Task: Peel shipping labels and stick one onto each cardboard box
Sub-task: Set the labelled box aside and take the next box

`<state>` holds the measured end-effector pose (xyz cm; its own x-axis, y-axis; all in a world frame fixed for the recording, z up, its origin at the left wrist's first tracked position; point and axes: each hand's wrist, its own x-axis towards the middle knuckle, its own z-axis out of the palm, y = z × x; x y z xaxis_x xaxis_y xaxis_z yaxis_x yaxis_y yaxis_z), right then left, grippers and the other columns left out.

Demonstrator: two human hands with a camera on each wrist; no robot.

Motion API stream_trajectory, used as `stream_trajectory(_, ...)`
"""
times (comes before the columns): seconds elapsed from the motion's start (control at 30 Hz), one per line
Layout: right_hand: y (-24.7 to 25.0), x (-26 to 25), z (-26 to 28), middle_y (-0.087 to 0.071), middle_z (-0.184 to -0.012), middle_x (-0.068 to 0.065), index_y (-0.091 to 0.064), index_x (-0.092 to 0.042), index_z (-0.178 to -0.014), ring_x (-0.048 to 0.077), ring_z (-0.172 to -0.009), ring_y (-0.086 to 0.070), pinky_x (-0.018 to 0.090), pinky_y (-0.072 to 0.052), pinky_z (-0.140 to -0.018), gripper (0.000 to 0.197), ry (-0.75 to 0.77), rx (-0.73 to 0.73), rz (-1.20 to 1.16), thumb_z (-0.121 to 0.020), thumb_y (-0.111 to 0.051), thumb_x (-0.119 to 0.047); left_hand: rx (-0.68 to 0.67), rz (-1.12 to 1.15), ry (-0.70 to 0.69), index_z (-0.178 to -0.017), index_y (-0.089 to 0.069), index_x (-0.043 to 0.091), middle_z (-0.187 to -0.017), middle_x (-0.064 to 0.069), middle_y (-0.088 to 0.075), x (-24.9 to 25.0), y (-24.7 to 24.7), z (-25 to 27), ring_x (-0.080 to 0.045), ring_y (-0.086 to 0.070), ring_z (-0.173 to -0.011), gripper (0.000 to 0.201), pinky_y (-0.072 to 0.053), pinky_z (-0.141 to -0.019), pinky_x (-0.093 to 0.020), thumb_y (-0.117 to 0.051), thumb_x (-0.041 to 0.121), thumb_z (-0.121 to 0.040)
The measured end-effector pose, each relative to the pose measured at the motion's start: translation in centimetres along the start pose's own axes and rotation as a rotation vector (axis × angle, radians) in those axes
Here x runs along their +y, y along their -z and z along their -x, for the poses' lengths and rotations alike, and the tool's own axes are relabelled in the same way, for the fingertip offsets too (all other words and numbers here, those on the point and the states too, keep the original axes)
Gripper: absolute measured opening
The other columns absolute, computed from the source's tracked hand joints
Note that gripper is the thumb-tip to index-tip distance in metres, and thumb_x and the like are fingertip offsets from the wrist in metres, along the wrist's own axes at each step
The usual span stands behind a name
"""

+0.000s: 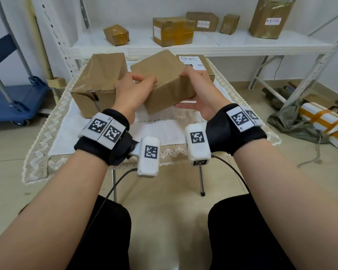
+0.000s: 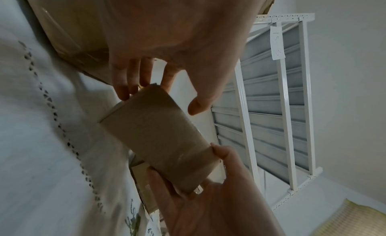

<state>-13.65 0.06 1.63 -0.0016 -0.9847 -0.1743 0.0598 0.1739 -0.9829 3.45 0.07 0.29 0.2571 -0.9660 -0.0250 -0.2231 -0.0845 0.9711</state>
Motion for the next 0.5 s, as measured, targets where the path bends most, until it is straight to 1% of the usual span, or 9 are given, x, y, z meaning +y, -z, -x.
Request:
stream_trajectory(0.07,-0.2,0.0,0.1,-0.053,-0.125,0.009,-0.048,-0.022,-0.122,0.028,-0.109,-0.064,0.041,-0.065,-0.071,0.043,0.031,0.004,0.002,-0.086,-0.069,-0.032,-0.006,0.004,0.007,-0.108,-0.061,0.033,-0.133,-0.003,-0.052,0.1,-0.1,0.1,-0.019,-0.056,-0.117,0.053,-0.051,-0.097,-0.038,-0.068,0.057,-0.061)
stream_trajectory(0.13,-0.2,0.0,0.2,-0.055,-0.124,0.007,-0.048,-0.023,-0.127,0.026,-0.115,-0.062,0.039,-0.065,-0.072,0.05,0.072,0.013,0.0,-0.083,-0.071,-0.029,0.001,0.024,0.018,-0.108,-0.06,0.034,-0.133,-0.002,-0.053,0.3,-0.1,0.1,-0.018,-0.058,-0.114,0.053,-0.052,-0.087,-0.034,-0.069,0.057,-0.062)
stream_trajectory(0.2,-0.1,-0.1,0.2,-0.059,-0.118,0.005,-0.047,-0.024,-0.132,0.023,-0.116,-0.062,0.036,-0.064,-0.073,0.055,0.104,0.016,-0.002,-0.083,-0.072,-0.027,-0.001,0.047,0.02,-0.112,-0.059,0.032,-0.134,-0.001,-0.053,0.3,-0.3,0.0,-0.012,-0.06,-0.107,0.049,-0.047,-0.073,-0.029,-0.07,0.053,-0.07)
stream_trajectory(0.23,0.0,-0.2,0.3,-0.059,-0.116,0.004,-0.046,-0.024,-0.135,0.023,-0.115,-0.062,0.036,-0.064,-0.074,0.058,0.109,0.015,0.0,-0.083,-0.072,-0.026,-0.003,0.056,0.018,-0.115,-0.058,0.03,-0.134,-0.001,-0.053,0.2,-0.3,-0.1,-0.009,-0.059,-0.103,0.047,-0.045,-0.07,-0.027,-0.07,0.051,-0.075)
stream_trajectory(0.3,0.1,-0.3,0.5,-0.058,-0.115,0.004,-0.046,-0.022,-0.138,0.022,-0.113,-0.061,0.039,-0.064,-0.076,0.06,0.1,0.004,0.01,-0.084,-0.07,-0.026,-0.003,0.073,0.017,-0.122,-0.057,0.029,-0.135,0.0,-0.053,0.2,-0.4,-0.2,-0.008,-0.059,-0.102,0.052,-0.045,-0.069,-0.027,-0.071,0.05,-0.076)
stream_trajectory(0.4,0.3,-0.3,0.9,-0.055,-0.116,0.007,-0.047,-0.018,-0.138,0.023,-0.106,-0.063,0.045,-0.064,-0.077,0.06,0.058,-0.036,0.021,-0.083,-0.067,-0.027,0.0,0.093,0.036,-0.128,-0.053,0.032,-0.136,-0.002,-0.051,0.5,-0.2,0.0,-0.015,-0.057,-0.111,0.063,-0.045,-0.071,-0.027,-0.071,0.053,-0.071)
stream_trajectory(0.5,0.5,-0.2,1.4,-0.054,-0.106,0.007,-0.048,-0.014,-0.138,0.024,-0.091,-0.066,0.049,-0.063,-0.079,0.056,0.017,-0.106,0.066,-0.084,-0.064,-0.023,-0.017,0.099,0.065,-0.128,-0.052,0.035,-0.138,-0.002,-0.049,0.5,0.1,0.2,-0.02,-0.058,-0.114,0.066,-0.044,-0.067,-0.026,-0.074,0.05,-0.067)
